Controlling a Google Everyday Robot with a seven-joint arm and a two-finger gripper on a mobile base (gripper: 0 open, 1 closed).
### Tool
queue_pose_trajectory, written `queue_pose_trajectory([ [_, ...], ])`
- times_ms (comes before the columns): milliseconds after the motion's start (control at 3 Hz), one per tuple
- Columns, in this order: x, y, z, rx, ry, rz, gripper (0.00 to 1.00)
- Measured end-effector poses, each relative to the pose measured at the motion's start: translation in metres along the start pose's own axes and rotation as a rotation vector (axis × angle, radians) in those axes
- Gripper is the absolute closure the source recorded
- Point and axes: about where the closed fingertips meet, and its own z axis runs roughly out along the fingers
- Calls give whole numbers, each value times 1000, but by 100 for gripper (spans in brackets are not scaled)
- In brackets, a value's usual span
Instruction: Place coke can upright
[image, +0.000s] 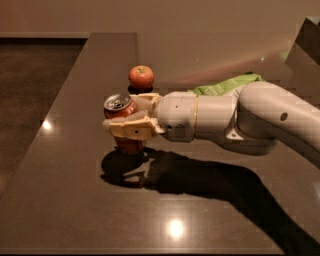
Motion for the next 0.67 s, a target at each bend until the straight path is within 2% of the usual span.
queue_pose_trajectory([
  [333,10,-3,-1,20,-74,-21,100],
  [667,16,-6,-1,29,-105,-31,100],
])
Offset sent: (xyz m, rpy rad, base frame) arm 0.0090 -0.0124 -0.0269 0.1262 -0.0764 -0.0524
